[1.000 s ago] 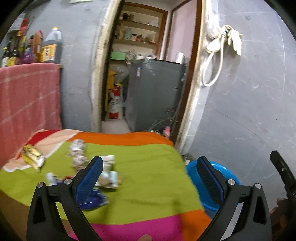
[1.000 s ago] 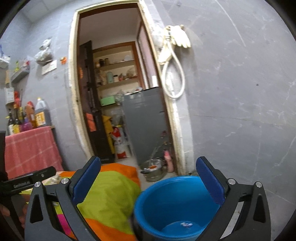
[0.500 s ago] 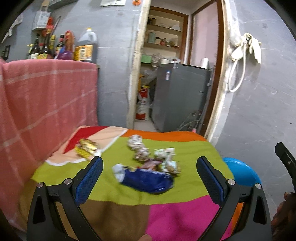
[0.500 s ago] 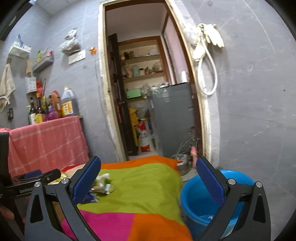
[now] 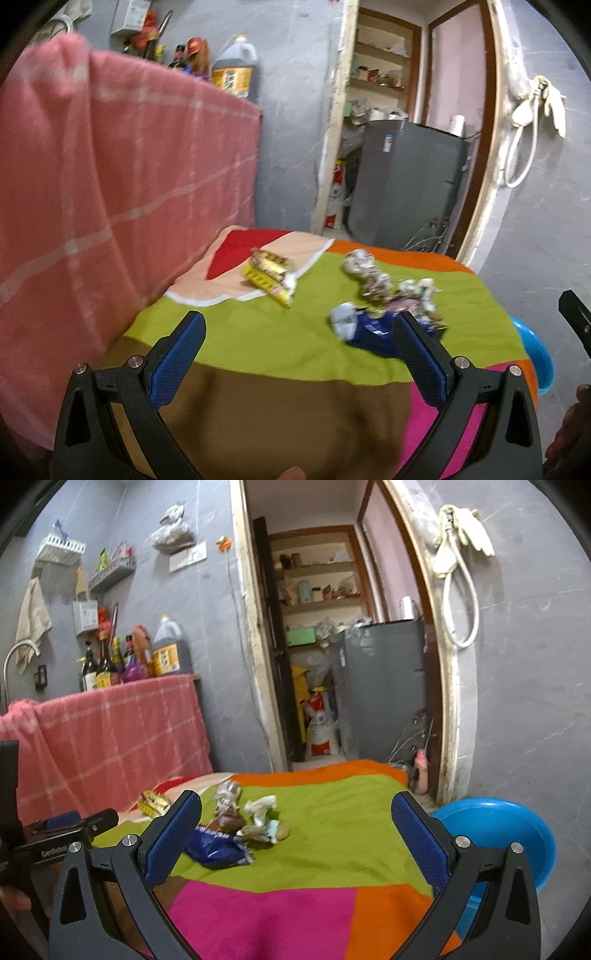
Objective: Collect trash
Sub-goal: 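Move both tools back over the trash on the blanket, then grasp the yellow snack wrapper with the left gripper while the right grasps the blue chip bag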
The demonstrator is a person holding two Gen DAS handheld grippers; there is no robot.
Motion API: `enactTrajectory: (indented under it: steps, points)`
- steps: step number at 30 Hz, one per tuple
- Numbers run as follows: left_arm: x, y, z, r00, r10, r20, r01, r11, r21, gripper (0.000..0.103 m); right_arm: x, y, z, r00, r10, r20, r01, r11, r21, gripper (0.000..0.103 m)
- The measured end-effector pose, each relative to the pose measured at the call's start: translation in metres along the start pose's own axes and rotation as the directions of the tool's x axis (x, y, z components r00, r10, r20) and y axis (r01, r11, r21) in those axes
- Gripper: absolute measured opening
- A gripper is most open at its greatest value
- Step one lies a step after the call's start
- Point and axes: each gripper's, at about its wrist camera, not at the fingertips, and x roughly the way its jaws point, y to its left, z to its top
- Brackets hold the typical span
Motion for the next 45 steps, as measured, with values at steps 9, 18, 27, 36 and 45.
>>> enactTrajectory:
  steps: [9, 18, 27, 36, 45]
  points:
    - [0.025, 0.026, -0.001, 0.993, 0.099, -0.064, -0.098, 0.995, 0.019, 0.099, 0.036, 0.016, -0.012, 0.992, 0.041, -0.116, -0.042, 0.999, -0.005, 0.103]
    - [0.044, 0.044, 0.0, 0.986, 0.138, -0.095, -0.136, 0.99, 0.023, 0.099, 0.063, 0.036, -0.019, 0.978, 0.056, -0.198, -0.062, 0.998, -0.022, 0.103]
    - [0.062, 0.056, 0.003, 0.977, 0.158, -0.143, -0.155, 0.987, 0.033, 0.099, 0.093, 0.048, -0.024, 0.952, 0.076, -0.297, -0.082, 0.997, -0.007, 0.103]
    - [0.085, 0.063, 0.011, 0.969, 0.147, -0.198, -0.141, 0.989, 0.042, 0.099, 0.116, 0.056, -0.032, 0.918, 0.094, -0.386, -0.099, 0.995, 0.008, 0.103]
    - [0.117, 0.065, 0.021, 0.961, 0.083, -0.265, -0.073, 0.996, 0.047, 0.099, 0.126, 0.058, -0.037, 0.9, 0.101, -0.425, -0.106, 0.994, 0.01, 0.103]
